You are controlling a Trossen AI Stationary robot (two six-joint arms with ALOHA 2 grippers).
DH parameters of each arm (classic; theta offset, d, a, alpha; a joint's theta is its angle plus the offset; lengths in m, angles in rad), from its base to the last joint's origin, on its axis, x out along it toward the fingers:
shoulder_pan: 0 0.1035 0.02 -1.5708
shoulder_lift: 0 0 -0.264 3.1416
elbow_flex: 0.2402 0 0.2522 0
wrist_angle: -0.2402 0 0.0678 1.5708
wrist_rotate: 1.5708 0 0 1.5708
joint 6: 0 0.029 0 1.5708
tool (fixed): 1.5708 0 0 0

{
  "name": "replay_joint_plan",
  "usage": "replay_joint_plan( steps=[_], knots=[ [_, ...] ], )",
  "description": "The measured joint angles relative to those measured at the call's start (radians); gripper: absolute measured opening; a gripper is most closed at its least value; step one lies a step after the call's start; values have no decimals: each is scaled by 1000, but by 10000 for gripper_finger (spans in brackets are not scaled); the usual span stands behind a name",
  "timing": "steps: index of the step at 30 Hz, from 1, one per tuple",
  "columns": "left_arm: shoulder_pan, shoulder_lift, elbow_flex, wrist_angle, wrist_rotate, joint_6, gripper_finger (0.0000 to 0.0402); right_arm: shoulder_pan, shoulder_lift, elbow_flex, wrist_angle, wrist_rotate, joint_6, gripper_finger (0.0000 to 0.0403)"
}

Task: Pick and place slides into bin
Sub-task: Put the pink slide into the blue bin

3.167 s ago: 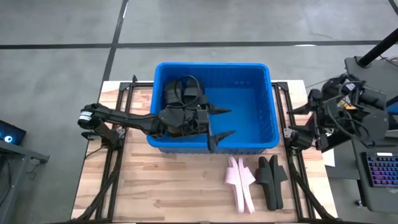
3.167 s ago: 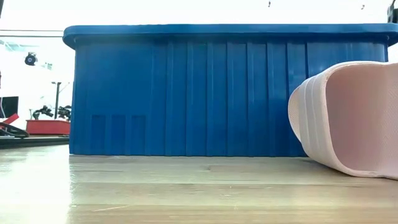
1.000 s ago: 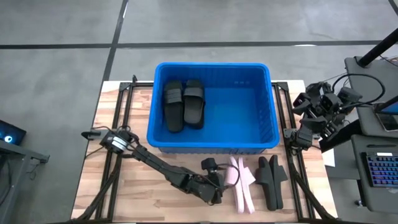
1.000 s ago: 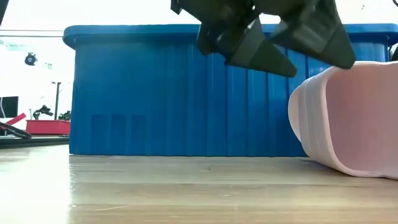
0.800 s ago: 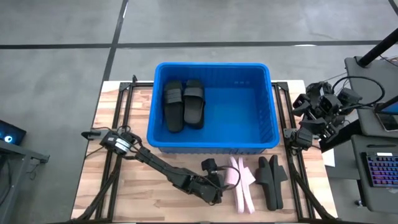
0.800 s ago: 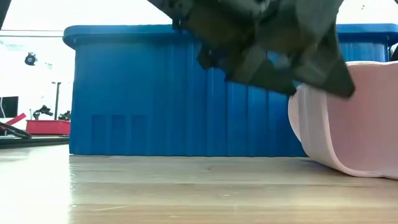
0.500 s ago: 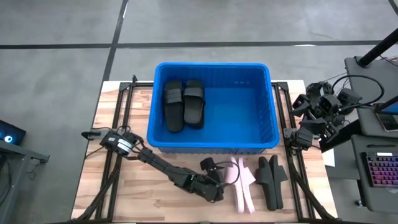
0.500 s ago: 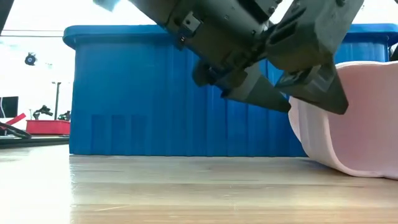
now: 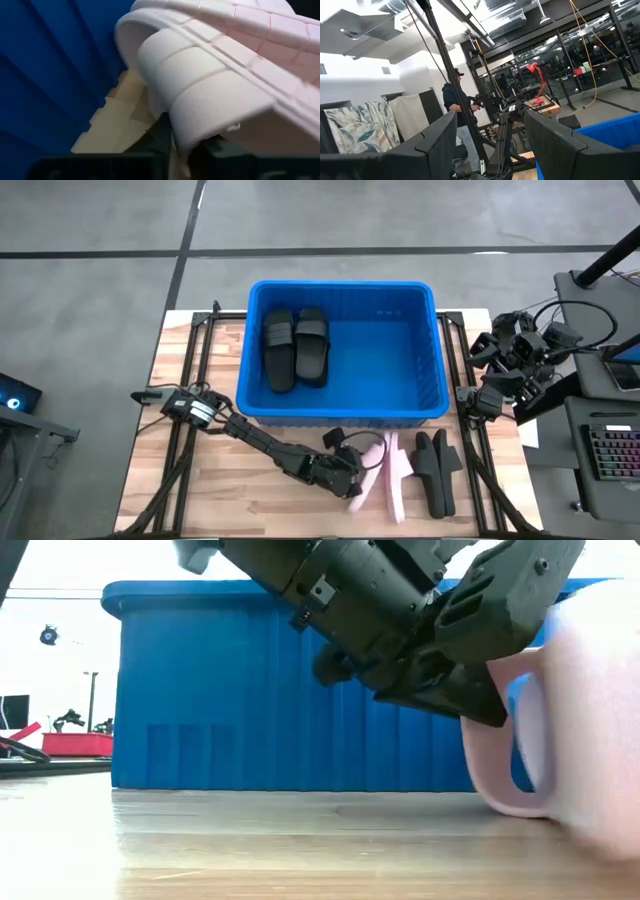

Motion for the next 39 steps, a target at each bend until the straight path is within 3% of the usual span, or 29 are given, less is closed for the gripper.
replay_joint_plan(
  steps=[11,21,34,39],
  knots=[
    [-6,-80,-3,-48,100,-62,2,0,-1,0,-3,0,0,224],
    [-11,-309,-8,-312,114,-53,1,0,14,-8,-10,0,-7,224],
    [-2,-570,54,-308,95,241,0,0,305,26,-27,8,-226,224],
    [5,-569,110,-308,96,381,0,-1,457,78,-27,166,-230,224]
  ],
)
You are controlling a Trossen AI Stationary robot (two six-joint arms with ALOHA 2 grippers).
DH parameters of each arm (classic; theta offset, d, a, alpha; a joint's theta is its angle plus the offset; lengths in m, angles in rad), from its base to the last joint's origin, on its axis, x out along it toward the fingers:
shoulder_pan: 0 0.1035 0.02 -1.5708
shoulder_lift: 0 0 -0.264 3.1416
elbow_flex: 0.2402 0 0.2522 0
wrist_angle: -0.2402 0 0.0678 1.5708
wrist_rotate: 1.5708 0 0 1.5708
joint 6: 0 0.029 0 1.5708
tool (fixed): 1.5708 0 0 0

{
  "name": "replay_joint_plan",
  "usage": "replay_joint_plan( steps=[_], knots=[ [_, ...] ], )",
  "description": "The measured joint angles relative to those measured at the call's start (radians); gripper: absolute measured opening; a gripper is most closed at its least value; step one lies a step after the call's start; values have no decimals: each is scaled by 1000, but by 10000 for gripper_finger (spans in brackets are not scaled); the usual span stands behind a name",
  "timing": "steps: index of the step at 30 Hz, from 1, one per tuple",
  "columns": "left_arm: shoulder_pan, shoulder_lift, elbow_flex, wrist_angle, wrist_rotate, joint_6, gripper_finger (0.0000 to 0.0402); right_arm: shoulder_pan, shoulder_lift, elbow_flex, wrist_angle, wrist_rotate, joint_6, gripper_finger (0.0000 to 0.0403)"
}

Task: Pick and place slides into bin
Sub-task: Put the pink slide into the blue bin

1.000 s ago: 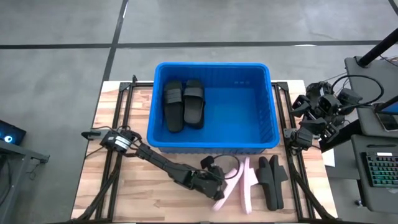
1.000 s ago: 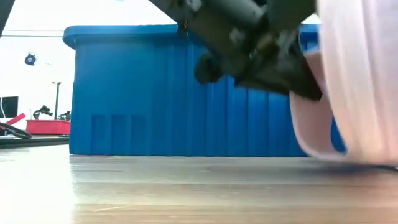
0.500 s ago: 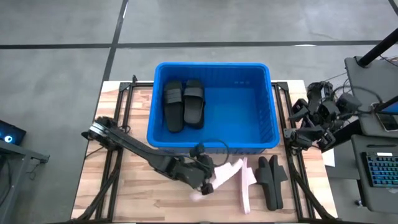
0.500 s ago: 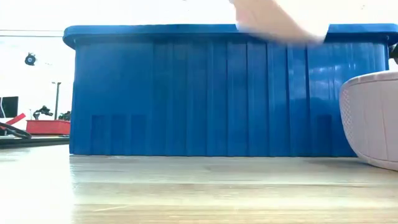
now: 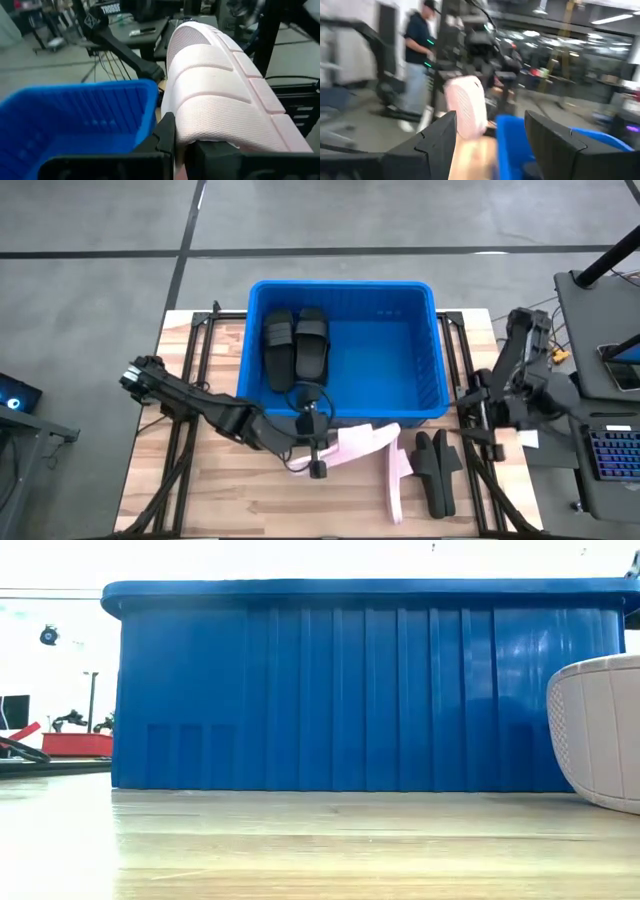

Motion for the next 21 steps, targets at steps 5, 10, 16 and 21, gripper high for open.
replay_joint_plan(
  steps=[5,10,16,21],
  knots=[
    [17,35,45,0,16,92,0,-10,107,60,-1,43,-7,224],
    [38,59,67,2,62,141,0,-40,172,122,-3,39,35,224],
    [57,73,72,34,75,143,0,-64,235,179,-74,7,17,224],
    [60,80,72,78,92,163,0,-116,276,234,-294,-37,189,224]
  ],
)
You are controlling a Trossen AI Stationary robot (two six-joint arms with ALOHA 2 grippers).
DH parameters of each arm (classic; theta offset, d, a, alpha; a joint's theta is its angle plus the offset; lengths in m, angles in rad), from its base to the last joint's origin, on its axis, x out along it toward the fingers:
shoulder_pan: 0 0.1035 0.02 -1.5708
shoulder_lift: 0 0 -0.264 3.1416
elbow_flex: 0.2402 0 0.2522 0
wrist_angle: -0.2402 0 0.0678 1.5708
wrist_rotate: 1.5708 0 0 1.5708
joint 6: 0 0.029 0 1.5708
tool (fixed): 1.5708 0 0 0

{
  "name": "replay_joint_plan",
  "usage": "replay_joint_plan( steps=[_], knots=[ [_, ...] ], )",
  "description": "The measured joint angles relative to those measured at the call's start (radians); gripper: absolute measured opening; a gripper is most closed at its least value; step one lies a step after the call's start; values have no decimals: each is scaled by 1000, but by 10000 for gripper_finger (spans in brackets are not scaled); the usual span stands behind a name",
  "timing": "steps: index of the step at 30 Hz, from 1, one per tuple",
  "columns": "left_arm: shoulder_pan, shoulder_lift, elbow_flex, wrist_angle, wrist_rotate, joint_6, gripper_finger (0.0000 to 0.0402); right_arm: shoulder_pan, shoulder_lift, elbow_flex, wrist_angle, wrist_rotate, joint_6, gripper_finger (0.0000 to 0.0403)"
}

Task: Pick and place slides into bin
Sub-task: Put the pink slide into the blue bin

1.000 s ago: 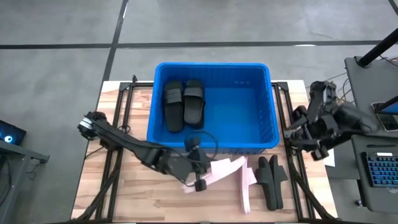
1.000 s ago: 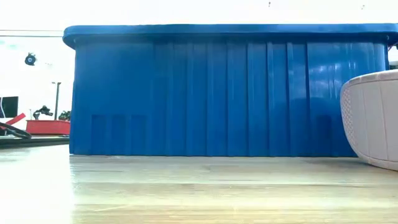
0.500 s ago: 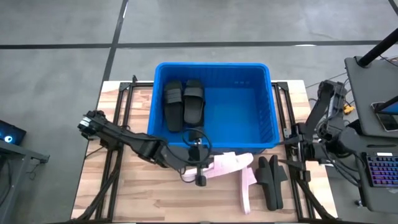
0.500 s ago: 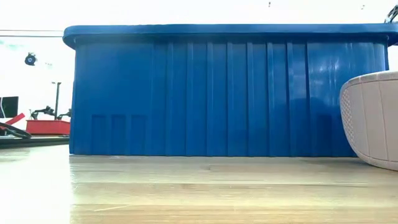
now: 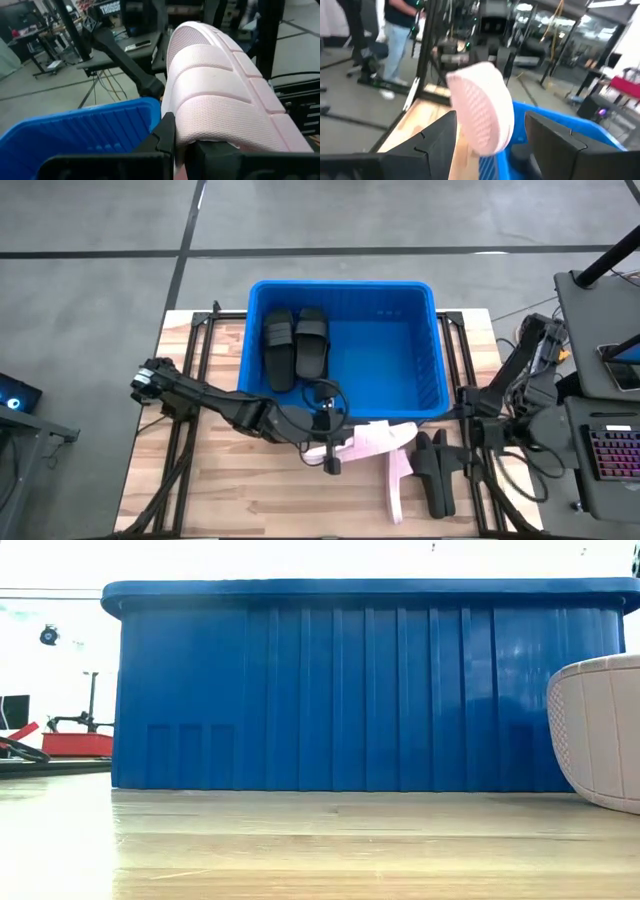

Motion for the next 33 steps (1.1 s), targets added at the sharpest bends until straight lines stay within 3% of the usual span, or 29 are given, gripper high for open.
replay_joint_plan(
  steps=[8,13,16,19,22,26,33],
  knots=[
    [0,0,0,1,43,4,0,-98,64,76,-111,-50,42,224],
    [2,0,-1,2,43,4,0,-196,101,104,-134,-275,41,224],
    [3,0,-1,12,40,4,0,-237,129,121,-136,-294,48,220],
    [3,0,-2,13,38,3,0,-255,153,150,-139,-295,23,194],
    [3,0,-2,20,4,-1,3,-265,170,187,-160,-326,8,133],
    [5,-4,-2,27,-17,3,37,-277,176,228,-222,-427,9,32],
    [4,-47,-2,21,-52,0,144,-273,115,222,-235,-427,14,30]
  ],
)
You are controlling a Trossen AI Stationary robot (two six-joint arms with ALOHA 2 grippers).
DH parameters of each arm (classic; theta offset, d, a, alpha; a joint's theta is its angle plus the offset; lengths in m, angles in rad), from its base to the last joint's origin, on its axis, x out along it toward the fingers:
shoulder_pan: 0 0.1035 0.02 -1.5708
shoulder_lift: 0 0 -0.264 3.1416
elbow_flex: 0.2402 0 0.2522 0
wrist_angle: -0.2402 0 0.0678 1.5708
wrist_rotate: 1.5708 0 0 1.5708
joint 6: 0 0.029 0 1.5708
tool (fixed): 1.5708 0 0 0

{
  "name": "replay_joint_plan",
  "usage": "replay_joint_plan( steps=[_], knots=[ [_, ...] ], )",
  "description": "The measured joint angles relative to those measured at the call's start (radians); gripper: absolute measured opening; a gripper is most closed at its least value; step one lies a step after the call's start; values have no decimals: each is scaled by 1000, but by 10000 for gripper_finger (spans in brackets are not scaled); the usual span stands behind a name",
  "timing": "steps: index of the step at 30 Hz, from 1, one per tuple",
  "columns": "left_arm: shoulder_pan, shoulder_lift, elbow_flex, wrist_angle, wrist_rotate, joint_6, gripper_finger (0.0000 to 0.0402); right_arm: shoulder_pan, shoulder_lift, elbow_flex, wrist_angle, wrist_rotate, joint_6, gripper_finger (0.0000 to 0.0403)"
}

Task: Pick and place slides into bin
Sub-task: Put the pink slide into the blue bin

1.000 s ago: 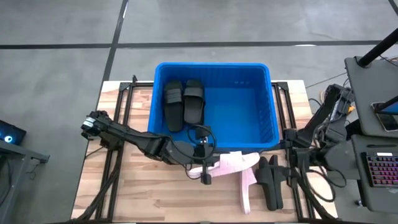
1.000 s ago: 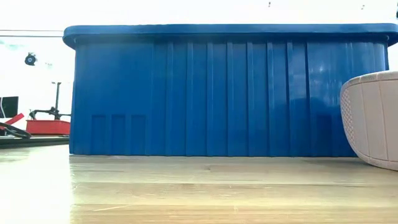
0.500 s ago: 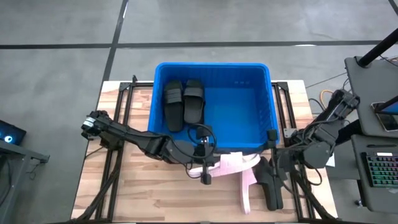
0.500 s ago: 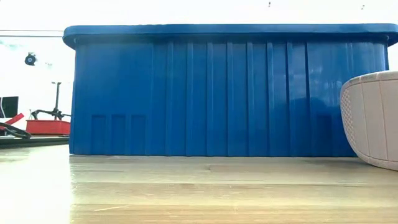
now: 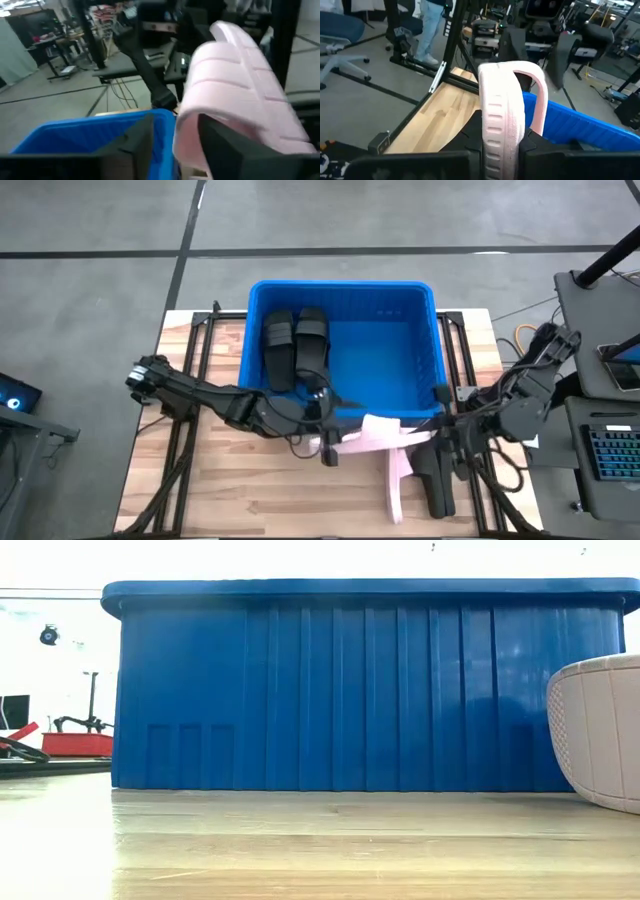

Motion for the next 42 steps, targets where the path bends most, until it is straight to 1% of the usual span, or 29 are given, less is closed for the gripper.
replay_joint_plan(
  steps=[4,8,12,16,18,22,24,27,28,30,33,37,39,42],
  knots=[
    [0,-53,0,1,-14,-4,201,20,-48,-24,1,14,-2,29],
    [-2,-113,0,-1,-14,-5,233,36,-89,-49,50,11,-40,29],
    [-5,-173,-1,-3,-15,-5,240,56,-127,-83,187,-25,-142,29],
    [-9,-240,-1,2,-14,-4,240,69,-167,-129,419,-78,-309,29],
    [-10,-265,-1,2,-13,-4,239,69,-187,-147,499,-102,-378,29],
    [-10,-284,-1,12,-4,19,239,68,-215,-193,617,-103,-455,29],
    [-8,-281,-3,69,17,49,239,68,-218,-219,718,-102,-501,29],
    [-9,-253,-9,224,135,133,239,57,-212,-257,909,-145,-582,29],
    [-9,-239,-12,270,157,174,239,53,-206,-267,968,-155,-601,29],
    [-10,-209,-13,353,170,259,239,45,-200,-283,1048,-170,-623,28],
    [-6,-161,-14,507,171,339,239,25,-201,-298,1094,-245,-623,28],
    [15,-94,-13,708,177,414,239,-7,-193,-309,1107,-286,-578,28],
    [29,-61,-13,769,200,420,239,-18,-190,-314,1107,-300,-557,28],
    [53,-26,-8,794,263,408,239,-36,-181,-320,1108,-304,-547,28]
  ],
)
